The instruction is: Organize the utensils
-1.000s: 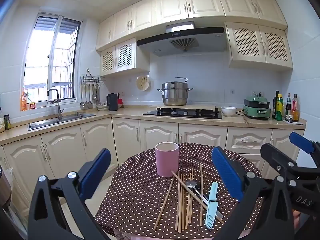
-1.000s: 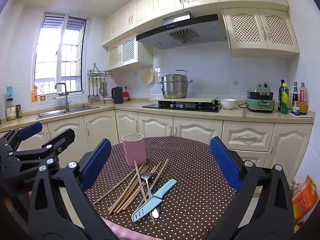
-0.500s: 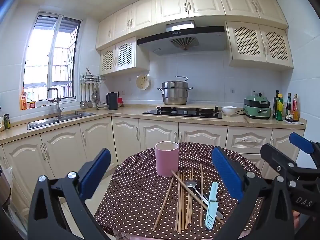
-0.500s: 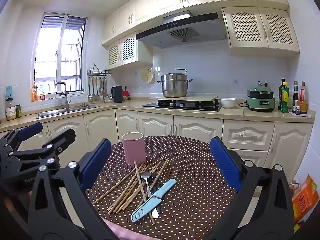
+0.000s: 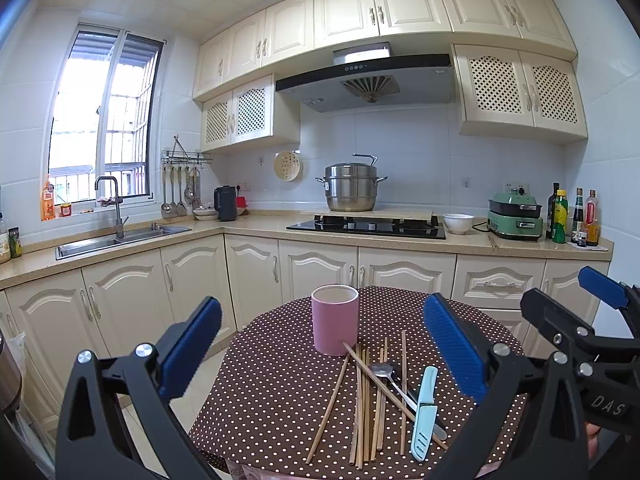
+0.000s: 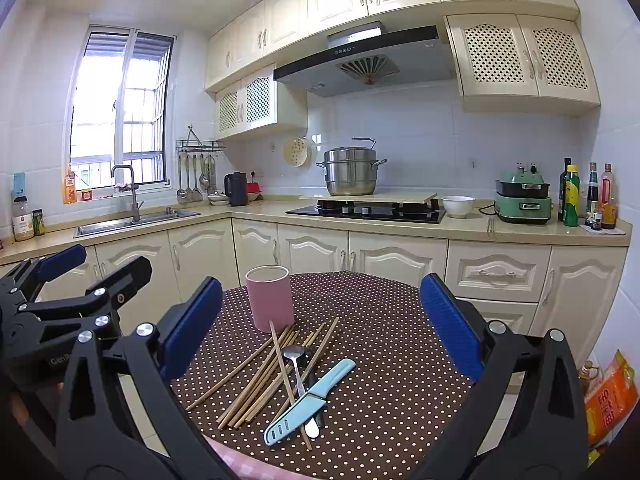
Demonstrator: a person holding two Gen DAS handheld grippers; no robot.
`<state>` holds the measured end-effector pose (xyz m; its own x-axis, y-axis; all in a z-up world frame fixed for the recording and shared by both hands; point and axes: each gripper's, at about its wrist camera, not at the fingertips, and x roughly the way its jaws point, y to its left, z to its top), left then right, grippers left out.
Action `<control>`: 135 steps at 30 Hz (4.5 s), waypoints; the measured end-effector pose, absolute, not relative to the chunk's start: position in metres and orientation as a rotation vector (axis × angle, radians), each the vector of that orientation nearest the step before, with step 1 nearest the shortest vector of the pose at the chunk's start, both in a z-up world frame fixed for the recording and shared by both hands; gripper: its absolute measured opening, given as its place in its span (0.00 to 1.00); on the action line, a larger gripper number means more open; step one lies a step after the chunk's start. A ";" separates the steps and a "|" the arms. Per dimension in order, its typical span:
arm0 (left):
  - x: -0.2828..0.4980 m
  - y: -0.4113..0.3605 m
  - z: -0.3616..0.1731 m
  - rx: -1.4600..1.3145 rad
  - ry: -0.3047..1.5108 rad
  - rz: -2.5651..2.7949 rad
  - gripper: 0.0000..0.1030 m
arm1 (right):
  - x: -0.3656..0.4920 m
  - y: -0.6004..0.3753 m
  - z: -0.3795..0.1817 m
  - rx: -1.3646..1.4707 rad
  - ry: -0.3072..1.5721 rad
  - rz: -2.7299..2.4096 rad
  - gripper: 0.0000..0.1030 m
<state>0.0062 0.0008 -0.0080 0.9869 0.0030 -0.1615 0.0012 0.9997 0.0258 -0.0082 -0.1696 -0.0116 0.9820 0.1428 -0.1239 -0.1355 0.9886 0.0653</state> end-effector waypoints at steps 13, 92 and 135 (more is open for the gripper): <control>0.005 0.005 -0.007 0.021 0.164 0.004 0.96 | -0.009 -0.163 -0.010 0.054 0.131 0.143 0.94; 0.042 0.009 -0.034 0.047 0.340 -0.011 0.96 | 0.024 -0.173 -0.034 0.139 0.282 0.195 0.94; 0.150 0.054 -0.137 -0.067 0.827 -0.119 0.85 | 0.210 -0.190 -0.149 0.059 1.042 0.264 0.26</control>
